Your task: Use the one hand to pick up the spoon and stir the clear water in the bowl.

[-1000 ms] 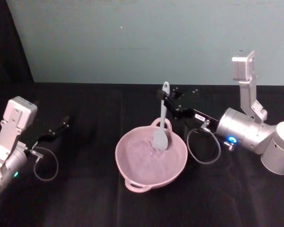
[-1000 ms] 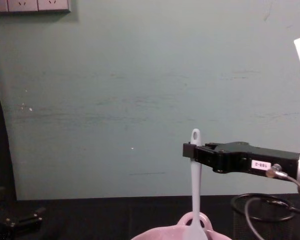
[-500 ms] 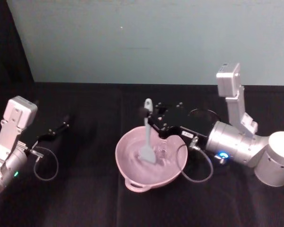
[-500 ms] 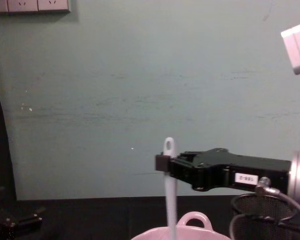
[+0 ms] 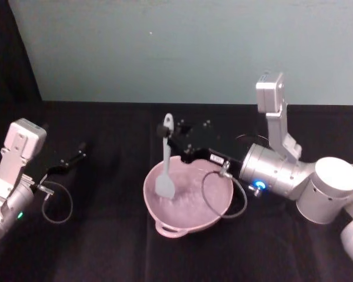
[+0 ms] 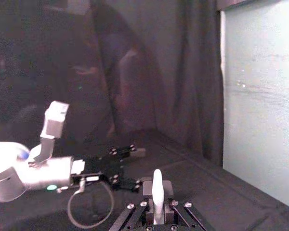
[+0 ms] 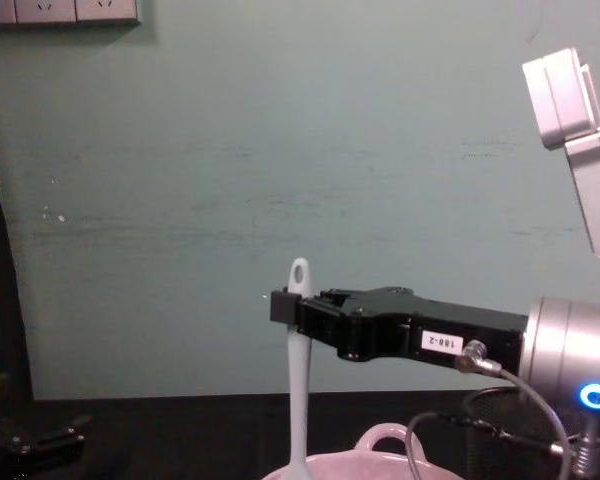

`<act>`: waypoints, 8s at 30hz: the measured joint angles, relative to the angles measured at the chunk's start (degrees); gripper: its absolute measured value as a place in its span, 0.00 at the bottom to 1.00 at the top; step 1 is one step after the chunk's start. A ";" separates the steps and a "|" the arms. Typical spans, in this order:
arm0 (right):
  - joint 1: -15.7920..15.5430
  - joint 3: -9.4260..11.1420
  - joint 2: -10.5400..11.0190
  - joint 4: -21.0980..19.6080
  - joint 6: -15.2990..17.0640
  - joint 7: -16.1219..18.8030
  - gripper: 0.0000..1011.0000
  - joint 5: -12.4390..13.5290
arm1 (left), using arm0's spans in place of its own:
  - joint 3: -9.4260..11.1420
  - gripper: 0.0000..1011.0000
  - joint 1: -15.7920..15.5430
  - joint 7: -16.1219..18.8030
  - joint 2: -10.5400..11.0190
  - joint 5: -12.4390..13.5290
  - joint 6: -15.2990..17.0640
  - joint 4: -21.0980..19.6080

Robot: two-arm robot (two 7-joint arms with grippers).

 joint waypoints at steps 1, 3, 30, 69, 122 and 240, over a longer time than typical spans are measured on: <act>0.66 0.25 -0.60 1.55 -0.29 0.12 0.11 0.35 | 0.00 0.99 0.00 0.00 0.00 0.00 0.00 0.00; 1.16 0.47 -1.01 2.75 -0.49 0.14 0.11 0.57 | 0.00 0.99 0.00 0.00 0.00 0.00 0.00 0.00; -3.78 4.84 4.60 -3.48 1.65 -4.10 0.11 -0.63 | 0.00 0.99 0.00 0.00 0.00 0.00 0.00 0.00; -1.03 5.90 1.89 1.21 -0.53 -5.75 0.11 -1.63 | 0.00 0.99 0.00 0.00 0.00 0.00 0.00 0.00; -2.10 6.23 1.01 1.17 -1.23 -6.71 0.11 -2.38 | 0.00 0.99 0.00 0.00 0.00 0.00 0.00 0.00; -7.21 5.49 3.18 -8.11 0.44 -7.60 0.11 -7.57 | 0.00 0.99 0.00 0.00 0.00 0.00 0.00 0.00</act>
